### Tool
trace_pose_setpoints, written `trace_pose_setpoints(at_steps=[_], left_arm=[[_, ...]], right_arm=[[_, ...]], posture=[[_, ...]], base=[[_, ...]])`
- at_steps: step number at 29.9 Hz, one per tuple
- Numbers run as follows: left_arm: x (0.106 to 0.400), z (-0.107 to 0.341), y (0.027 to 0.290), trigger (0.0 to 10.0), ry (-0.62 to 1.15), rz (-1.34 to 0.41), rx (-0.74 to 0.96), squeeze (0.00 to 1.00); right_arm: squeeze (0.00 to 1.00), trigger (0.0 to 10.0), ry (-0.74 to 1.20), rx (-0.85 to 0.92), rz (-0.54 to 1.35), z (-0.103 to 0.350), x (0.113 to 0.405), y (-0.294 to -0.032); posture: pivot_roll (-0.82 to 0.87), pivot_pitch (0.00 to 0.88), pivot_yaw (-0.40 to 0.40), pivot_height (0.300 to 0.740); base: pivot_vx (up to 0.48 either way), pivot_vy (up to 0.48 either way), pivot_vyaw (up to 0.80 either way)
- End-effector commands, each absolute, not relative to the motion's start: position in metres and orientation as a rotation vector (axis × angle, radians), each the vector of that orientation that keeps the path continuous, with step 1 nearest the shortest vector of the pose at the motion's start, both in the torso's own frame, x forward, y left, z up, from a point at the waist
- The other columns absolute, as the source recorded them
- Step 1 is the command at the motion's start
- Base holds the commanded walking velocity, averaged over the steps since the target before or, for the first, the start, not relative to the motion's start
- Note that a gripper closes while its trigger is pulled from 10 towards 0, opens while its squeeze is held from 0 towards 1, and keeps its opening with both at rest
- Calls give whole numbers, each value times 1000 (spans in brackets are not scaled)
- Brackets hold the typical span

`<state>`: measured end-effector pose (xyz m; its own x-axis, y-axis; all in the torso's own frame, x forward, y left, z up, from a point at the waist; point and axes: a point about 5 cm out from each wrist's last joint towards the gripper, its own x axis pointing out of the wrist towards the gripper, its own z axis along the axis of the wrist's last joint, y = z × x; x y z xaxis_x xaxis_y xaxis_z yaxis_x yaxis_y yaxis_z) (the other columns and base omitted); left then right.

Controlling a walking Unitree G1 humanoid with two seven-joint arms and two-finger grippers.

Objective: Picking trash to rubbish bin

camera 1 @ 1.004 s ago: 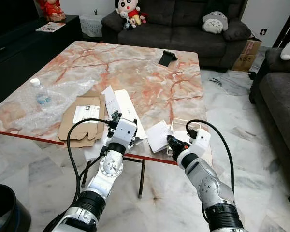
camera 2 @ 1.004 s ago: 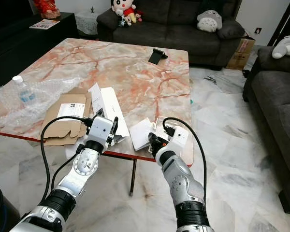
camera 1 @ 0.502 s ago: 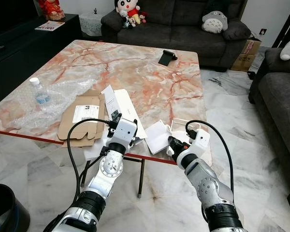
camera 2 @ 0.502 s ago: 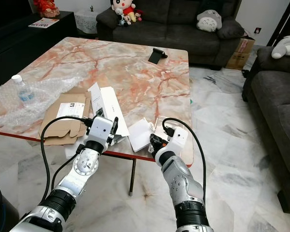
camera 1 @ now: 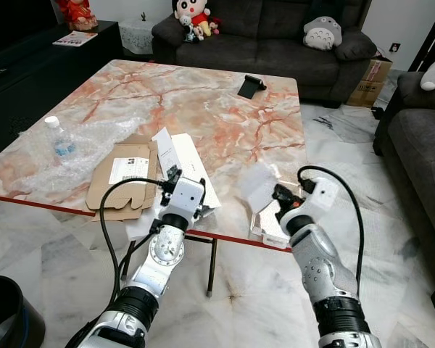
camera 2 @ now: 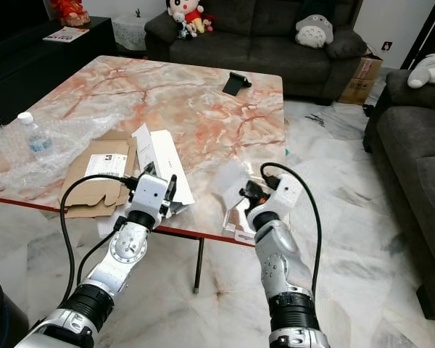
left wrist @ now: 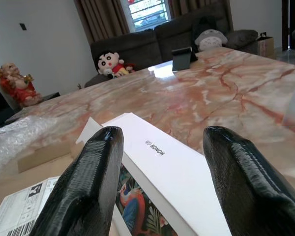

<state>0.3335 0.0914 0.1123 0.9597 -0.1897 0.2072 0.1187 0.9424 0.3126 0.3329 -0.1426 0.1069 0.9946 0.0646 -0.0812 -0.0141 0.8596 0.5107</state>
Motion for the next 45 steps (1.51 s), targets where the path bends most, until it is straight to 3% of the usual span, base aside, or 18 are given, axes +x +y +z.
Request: trace_pose_setpoints(at_steps=[1,4,8,31,45], left_arm=[[337,122,90,10000,-274,-144,279,0],[337,125,92,10000,-288,-128,247,0],[340,133,98,10000,-312,-85,228,0],[338,134,94,10000,-325,-105,218,0],[337,131,92,10000,-321,-118,220,0]], right_arm=[[0,10000,-12,500,15,127,337,-149],[0,10000,-110,505,2,139,337,-153],[0,10000,-296,229,-9,160,330,-153],[0,10000,-314,149,-103,143,324,-170],[0,10000,-315,143,-114,141,323,-174]], posture=[[49,0,-75,740],[49,0,-75,740],[48,0,-75,740],[43,0,-72,740],[39,0,-71,740]], base=[[0,0,0],[0,0,0],[0,0,0],[0,0,0],[-262,0,0]])
